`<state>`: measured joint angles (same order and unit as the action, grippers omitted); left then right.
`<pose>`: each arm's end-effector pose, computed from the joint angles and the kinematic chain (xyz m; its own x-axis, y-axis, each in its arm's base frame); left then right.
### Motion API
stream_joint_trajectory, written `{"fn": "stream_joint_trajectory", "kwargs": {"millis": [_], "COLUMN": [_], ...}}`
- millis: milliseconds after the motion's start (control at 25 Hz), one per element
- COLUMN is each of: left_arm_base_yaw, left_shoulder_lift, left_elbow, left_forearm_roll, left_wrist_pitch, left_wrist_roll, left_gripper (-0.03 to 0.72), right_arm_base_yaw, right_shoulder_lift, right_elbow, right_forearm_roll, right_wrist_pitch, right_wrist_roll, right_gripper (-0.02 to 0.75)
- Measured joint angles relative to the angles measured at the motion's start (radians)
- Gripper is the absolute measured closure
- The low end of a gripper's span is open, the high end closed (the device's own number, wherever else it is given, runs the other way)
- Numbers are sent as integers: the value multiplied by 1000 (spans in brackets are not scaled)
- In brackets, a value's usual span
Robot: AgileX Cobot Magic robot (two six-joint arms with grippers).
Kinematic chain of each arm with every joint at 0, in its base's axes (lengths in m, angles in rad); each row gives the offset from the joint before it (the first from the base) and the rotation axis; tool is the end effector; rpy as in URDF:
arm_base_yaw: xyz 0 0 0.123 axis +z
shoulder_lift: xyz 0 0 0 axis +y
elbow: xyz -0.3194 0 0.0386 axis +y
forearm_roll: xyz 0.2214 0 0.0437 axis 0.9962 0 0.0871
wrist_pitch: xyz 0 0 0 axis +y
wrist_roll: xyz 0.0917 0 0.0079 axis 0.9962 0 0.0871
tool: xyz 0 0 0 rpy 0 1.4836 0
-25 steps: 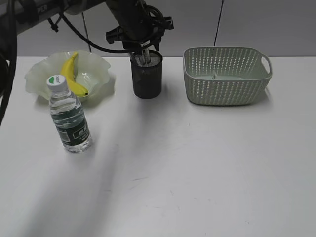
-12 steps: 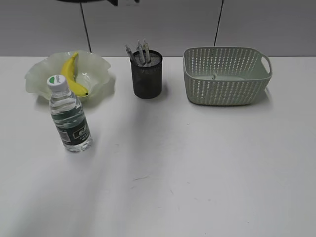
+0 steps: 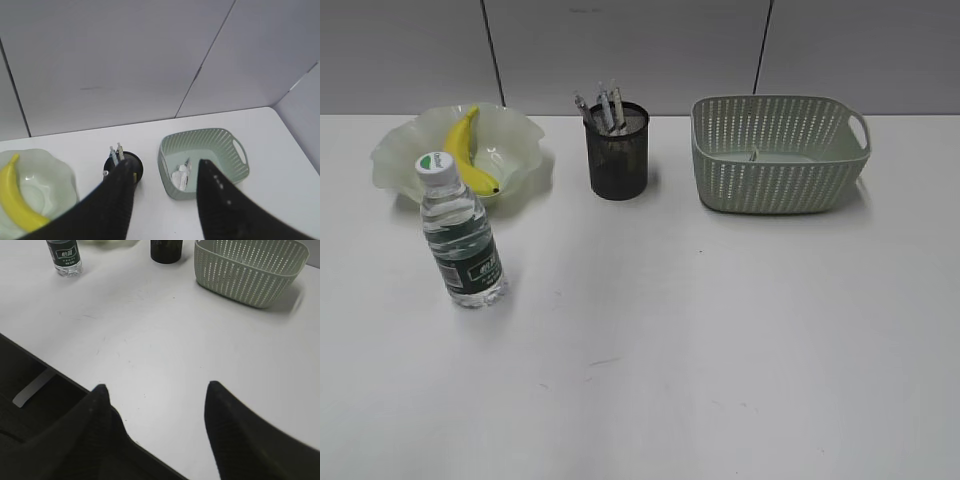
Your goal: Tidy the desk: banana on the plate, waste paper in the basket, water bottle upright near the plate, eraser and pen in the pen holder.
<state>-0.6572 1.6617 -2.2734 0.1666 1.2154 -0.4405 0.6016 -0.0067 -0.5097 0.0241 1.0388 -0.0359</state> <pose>0.2485 -0.1736 0.5559 -0.5449 -0.0448 -0.8373 0.3158 0.9141 -0.2544 -0.0549 -0.0354 0.2679 -0.3336 -0.2577 -0.9068 -0.5894 0.8077 -0.0127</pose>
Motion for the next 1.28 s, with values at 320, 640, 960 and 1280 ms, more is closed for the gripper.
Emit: {"fn": "stream_joint_trajectory", "kwargs": {"millis": [320, 640, 960, 1280], "left_arm_base_yaw": [-78, -79, -79, -79], "left_shoulder_lift": [-386, -917, -1383, -1605], "left_elbow": [478, 1045, 1477, 1731], "left_forearm_roll": [16, 38, -6, -128], "left_wrist_pitch": [1, 7, -1, -140], "left_wrist_roll": [7, 7, 104, 329], "left_gripper": [374, 375, 375, 375], "right_arm_base_yaw": [0, 0, 0, 0], "right_shoulder_lift": [0, 0, 0, 0], "right_elbow": [0, 0, 0, 0], "right_forearm_roll": [0, 0, 0, 0], "right_wrist_pitch": [0, 0, 0, -1], "right_wrist_roll": [0, 0, 0, 0], "right_gripper": [265, 265, 265, 265]}}
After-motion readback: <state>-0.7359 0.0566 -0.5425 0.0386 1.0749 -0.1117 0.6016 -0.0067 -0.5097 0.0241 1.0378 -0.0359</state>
